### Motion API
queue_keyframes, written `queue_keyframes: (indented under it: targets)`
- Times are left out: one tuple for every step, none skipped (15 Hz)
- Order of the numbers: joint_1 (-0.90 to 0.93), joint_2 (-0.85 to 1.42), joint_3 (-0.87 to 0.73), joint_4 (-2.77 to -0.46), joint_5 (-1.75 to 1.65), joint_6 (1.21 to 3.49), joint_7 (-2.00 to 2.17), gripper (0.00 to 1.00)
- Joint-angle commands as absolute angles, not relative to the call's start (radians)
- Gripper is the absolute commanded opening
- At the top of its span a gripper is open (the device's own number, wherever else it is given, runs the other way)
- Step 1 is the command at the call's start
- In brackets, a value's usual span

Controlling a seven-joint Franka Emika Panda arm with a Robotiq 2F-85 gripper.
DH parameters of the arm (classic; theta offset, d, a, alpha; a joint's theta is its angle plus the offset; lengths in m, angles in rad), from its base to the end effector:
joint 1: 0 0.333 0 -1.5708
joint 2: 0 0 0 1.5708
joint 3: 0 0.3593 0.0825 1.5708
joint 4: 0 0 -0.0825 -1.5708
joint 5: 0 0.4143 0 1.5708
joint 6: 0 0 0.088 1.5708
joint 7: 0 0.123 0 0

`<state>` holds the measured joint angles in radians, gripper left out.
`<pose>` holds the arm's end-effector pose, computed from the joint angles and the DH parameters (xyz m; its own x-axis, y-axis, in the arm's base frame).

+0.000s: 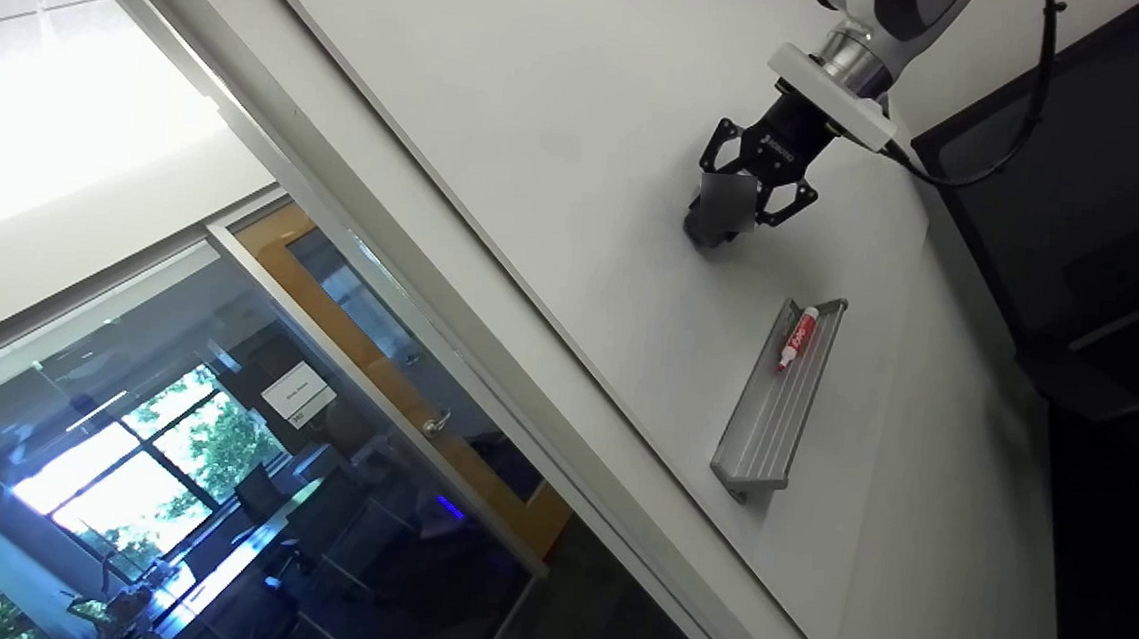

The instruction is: Use the duster to clean the whiteboard

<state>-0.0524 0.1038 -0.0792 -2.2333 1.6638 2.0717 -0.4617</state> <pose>0.5810 -0.0105 0.3635 0.7768 -0.5781 -0.2497 -0.3651 -0.0905 -0.9266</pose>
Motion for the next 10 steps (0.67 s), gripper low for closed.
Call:
queue_keyframes:
  targets:
    - [-0.036,-0.041,-0.073,-2.325,1.504,2.198,-0.334,0.32]
    - [-0.036,-0.070,-0.070,-2.343,1.434,2.213,-0.277,0.32]
    - [-0.039,-0.101,-0.066,-2.362,1.364,2.202,-0.219,0.32]
    - [-0.043,-0.128,-0.063,-2.376,1.295,2.177,-0.163,0.32]
    - [-0.044,-0.152,-0.058,-2.390,1.220,2.159,-0.105,0.32]
    - [-0.045,-0.171,-0.051,-2.399,1.157,2.149,-0.054,0.32]
    - [-0.044,-0.184,-0.042,-2.404,1.096,2.137,0.002,0.32]
    - [-0.043,-0.190,-0.034,-2.406,1.040,2.121,0.052,0.32]
    - [-0.042,-0.192,-0.025,-2.405,0.988,2.104,0.098,0.32]
    - [-0.038,-0.189,-0.016,-2.401,0.945,2.087,0.136,0.32]
